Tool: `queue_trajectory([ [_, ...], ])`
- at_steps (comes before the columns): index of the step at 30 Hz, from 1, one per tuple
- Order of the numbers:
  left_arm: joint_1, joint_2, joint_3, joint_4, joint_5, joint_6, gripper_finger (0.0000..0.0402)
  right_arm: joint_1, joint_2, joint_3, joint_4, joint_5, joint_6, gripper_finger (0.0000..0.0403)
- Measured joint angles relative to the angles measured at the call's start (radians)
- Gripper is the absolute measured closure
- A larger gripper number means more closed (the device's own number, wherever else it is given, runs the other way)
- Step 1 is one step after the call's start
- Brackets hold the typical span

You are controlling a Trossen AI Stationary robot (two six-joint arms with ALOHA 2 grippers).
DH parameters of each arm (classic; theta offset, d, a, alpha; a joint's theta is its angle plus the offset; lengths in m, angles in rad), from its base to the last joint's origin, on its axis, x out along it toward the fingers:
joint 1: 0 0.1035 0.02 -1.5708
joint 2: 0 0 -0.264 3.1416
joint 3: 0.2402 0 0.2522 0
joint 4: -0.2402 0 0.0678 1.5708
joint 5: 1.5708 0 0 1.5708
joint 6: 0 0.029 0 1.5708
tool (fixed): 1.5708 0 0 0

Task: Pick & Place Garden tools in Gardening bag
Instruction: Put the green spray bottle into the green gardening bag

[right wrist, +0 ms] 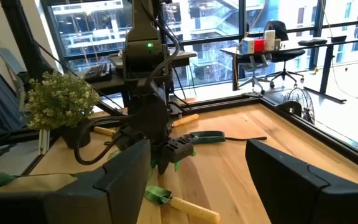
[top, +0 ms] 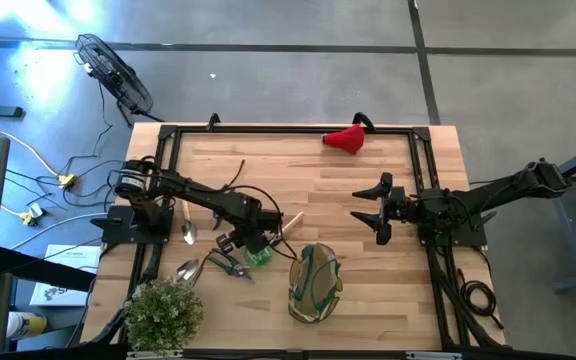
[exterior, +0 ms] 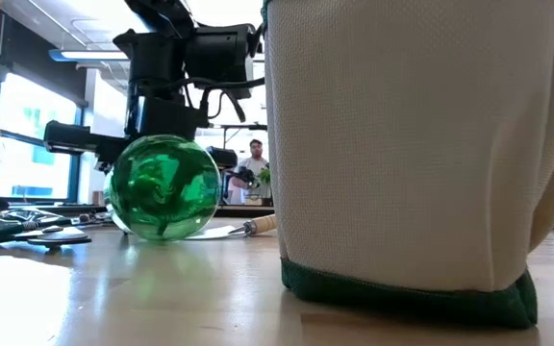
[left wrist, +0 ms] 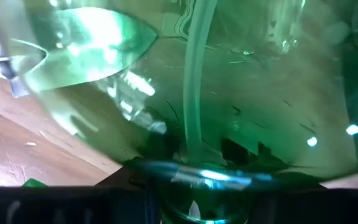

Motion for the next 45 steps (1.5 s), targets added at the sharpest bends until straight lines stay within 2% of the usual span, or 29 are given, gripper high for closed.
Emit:
queue_trajectory([
  [3, 0.001, -0.018, -0.001, -0.011, -0.083, -0.007, 0.0268, 0.0, 0.0, 0.0, 0.0, -0.002, 0.001, 0.0147],
  [10, 0.004, -0.122, -0.006, -0.094, -0.463, -0.033, 0.0268, 0.0, 0.0, 0.0, 0.0, -0.004, 0.032, 0.0147],
  [18, -0.012, -0.229, -0.005, -0.228, -0.719, -0.028, 0.0268, 0.0, 0.0, 0.0, -0.004, -0.004, 0.05, 0.0147],
  [23, -0.083, -0.253, -0.005, -0.215, -1.081, 0.055, 0.0268, 0.0, 0.0, 0.0, -0.005, -0.004, 0.05, 0.0147],
  [25, -0.115, -0.254, -0.005, -0.201, -1.186, 0.111, 0.0268, 0.0, 0.0, 0.0, -0.005, -0.005, 0.051, 0.0147],
  [31, -0.176, -0.253, 0.015, -0.099, -1.292, 0.164, 0.0268, 0.0, 0.0, 0.0, -0.005, -0.012, 0.079, 0.0147],
  [36, -0.233, -0.253, 0.099, -0.083, -1.388, 0.18, 0.0268, 0.0, 0.0, 0.0, -0.004, -0.082, 0.115, 0.0147],
  [45, -0.356, -0.253, 0.22, -0.082, -1.347, 0.396, 0.0268, 0.0, 0.002, 0.0, 0.011, -0.175, 0.208, 0.0147],
])
